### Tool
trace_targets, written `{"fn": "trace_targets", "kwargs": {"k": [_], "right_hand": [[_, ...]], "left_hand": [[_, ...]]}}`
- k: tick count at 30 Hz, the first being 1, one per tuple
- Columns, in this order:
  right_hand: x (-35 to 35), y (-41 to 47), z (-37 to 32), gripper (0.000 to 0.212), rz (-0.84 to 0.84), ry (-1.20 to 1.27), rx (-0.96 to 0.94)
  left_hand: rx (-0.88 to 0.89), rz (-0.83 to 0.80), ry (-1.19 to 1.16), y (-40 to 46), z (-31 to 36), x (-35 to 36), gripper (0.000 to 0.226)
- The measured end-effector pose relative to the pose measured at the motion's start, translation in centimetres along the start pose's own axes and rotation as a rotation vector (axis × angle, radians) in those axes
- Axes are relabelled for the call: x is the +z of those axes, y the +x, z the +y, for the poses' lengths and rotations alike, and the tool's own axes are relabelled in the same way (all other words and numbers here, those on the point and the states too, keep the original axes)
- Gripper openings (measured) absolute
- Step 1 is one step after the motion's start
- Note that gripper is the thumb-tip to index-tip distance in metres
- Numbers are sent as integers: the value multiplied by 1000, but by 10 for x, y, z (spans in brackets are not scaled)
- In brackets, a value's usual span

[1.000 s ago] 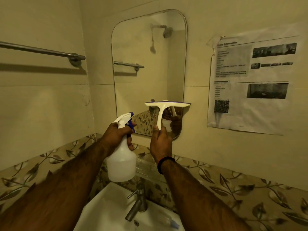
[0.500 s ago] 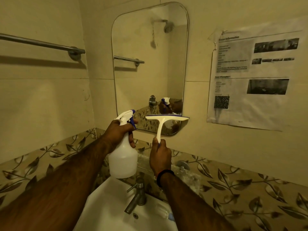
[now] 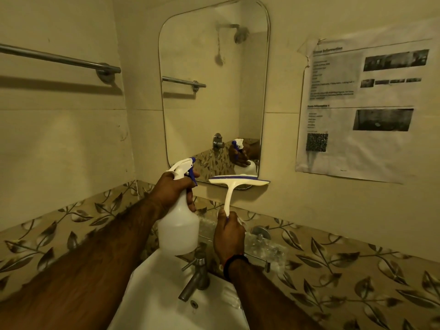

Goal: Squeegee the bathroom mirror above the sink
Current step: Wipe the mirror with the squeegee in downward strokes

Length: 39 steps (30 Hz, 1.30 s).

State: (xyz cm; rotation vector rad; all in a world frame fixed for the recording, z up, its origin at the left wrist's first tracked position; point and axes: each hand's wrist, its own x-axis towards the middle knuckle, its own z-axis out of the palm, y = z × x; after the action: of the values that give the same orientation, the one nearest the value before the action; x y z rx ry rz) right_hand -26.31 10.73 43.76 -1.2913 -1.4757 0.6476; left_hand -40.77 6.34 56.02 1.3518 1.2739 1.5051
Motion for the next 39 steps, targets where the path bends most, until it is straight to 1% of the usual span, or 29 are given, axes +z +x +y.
{"fn": "trace_targets", "kwargs": {"k": [12,25,31,39], "right_hand": [[5,-9,10,36,7,15,36],[9,-15,22,43,9,-23,51],[9,-15,24,42,-23,10,65],[7,-19,26,39,-21,61,55]], "left_hand": [[15,2,2,-4,-1,-2,28],[12,-14,-8,-6,-4,-5,29],[-5,-6,-3,-6,-5,-4,28],[8,-1,13,-4,-1,-3,29]]}}
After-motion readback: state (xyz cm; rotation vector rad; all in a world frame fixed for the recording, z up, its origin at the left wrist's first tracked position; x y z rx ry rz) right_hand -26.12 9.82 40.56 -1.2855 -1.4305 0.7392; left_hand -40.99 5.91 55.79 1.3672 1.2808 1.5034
